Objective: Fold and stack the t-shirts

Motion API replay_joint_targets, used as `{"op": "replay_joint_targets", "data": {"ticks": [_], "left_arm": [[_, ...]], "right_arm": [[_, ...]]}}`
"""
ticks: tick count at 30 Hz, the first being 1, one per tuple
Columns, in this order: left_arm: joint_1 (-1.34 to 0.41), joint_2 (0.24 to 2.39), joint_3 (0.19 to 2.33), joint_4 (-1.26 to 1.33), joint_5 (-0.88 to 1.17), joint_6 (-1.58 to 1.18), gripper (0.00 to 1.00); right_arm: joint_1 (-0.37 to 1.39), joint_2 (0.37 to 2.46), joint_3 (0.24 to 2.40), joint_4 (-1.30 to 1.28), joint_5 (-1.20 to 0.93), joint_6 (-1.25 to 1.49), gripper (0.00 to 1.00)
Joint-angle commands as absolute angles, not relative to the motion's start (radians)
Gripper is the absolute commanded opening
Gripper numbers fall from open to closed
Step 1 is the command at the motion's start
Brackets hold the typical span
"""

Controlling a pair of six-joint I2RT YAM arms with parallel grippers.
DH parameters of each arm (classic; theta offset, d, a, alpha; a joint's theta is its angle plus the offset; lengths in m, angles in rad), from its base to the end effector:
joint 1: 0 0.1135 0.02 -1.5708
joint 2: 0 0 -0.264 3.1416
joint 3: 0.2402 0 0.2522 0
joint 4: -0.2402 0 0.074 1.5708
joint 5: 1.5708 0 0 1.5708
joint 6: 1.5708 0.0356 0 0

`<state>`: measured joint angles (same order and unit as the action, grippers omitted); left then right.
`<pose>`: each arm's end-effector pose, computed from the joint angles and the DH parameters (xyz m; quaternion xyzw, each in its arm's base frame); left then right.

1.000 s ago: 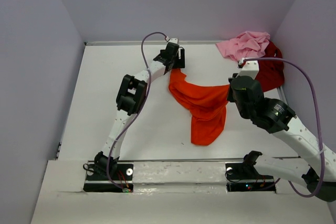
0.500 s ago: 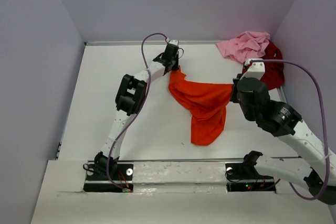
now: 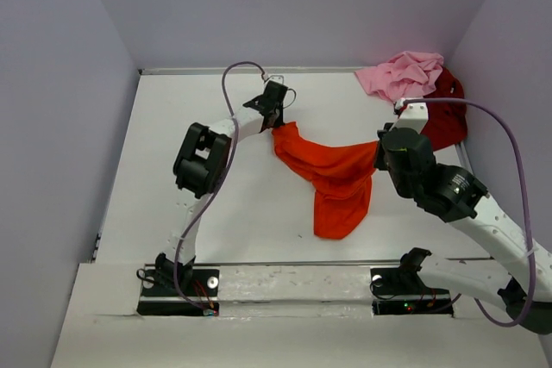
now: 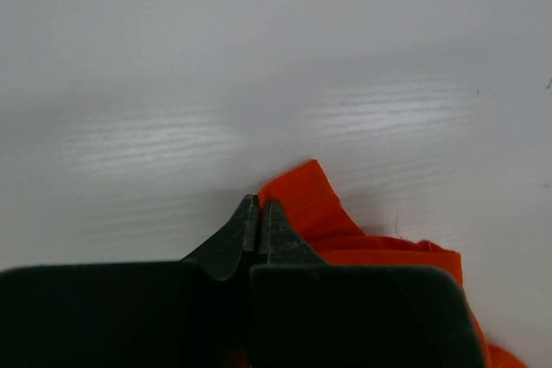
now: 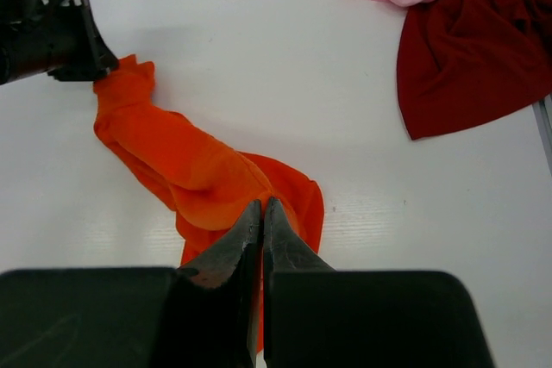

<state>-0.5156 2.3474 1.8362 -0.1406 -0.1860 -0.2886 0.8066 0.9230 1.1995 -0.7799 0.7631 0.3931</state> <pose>0.4684 -0.2579 0.1682 0.0602 0.8913 -0.0962 0.4389 0.1335 0.1038 0.4005 0.0214 0.8209 0.0019 0.5707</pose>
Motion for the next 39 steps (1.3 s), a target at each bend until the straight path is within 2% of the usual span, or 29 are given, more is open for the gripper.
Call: {"op": "replay_joint_targets", "data": {"ticks": [1, 10, 17, 30, 39], "left_arm": [[-0.517, 2.035, 1.602, -0.083, -0.267, -0.356, 0.0], [-0.545, 1.483, 1.312, -0.098, -0.463, -0.328, 0.0], [-0.577, 1.221, 1.27, -0.196, -0.561, -0.301, 0.0], [-0.701, 0.905, 1.44, -0.434, -0.702, -0.187, 0.0], [-0.703, 0.936, 1.701, -0.523, -0.598, -0.109, 0.0]], "right_arm": [[0.816, 0.946, 1.19, -0.721, 0.798, 0.38, 0.0], [0.816, 0.968, 1.209, -0.64, 0.79, 0.319, 0.0], [0.816, 0.968, 1.261, -0.608, 0.785, 0.238, 0.0], [0.816, 0.9, 1.465, -0.595, 0.845, 0.13, 0.0], [0.816, 0.942, 1.629, -0.604, 0.845, 0.035, 0.0]]}}
